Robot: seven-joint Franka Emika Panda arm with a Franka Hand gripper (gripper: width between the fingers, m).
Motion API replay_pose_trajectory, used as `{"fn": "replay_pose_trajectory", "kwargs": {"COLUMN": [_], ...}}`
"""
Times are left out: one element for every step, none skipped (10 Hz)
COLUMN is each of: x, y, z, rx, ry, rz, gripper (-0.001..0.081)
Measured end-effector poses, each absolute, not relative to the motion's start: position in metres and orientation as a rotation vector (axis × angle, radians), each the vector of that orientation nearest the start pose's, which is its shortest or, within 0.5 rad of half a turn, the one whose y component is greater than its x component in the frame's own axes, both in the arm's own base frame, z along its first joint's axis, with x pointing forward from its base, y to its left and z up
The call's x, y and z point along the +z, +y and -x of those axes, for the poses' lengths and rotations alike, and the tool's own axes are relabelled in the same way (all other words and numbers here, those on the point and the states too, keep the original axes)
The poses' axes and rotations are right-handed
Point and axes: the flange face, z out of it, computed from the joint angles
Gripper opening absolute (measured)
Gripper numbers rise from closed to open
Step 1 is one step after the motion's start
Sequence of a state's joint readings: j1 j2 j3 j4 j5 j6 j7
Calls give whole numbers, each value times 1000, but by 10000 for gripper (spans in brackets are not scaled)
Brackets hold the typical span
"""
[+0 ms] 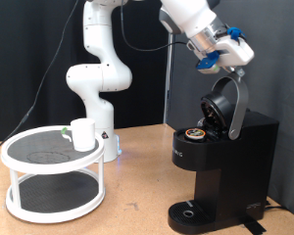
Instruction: Make a cup of coffee with the keurig machine
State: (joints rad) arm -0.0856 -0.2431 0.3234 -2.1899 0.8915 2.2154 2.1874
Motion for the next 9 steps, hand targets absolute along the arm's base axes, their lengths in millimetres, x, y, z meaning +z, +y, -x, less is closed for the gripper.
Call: {"fn": "replay_pose_trajectory", "kwargs": {"x": [519,520,520,519,515,510,503,497,489], "y": [142,128,113,98,84,70,61,53,45], "z": [-488,-486,-485,-485,-484,-485,-485,-485,-485], "rx": [750,736,707,672,638,602,576,556,529], "ry": [2390,2402,2419,2441,2481,2524,2552,2572,2591], "rz": [925,922,912,899,889,875,866,858,848], "gripper": [0,0,0,0,0,0,0,0,0]}}
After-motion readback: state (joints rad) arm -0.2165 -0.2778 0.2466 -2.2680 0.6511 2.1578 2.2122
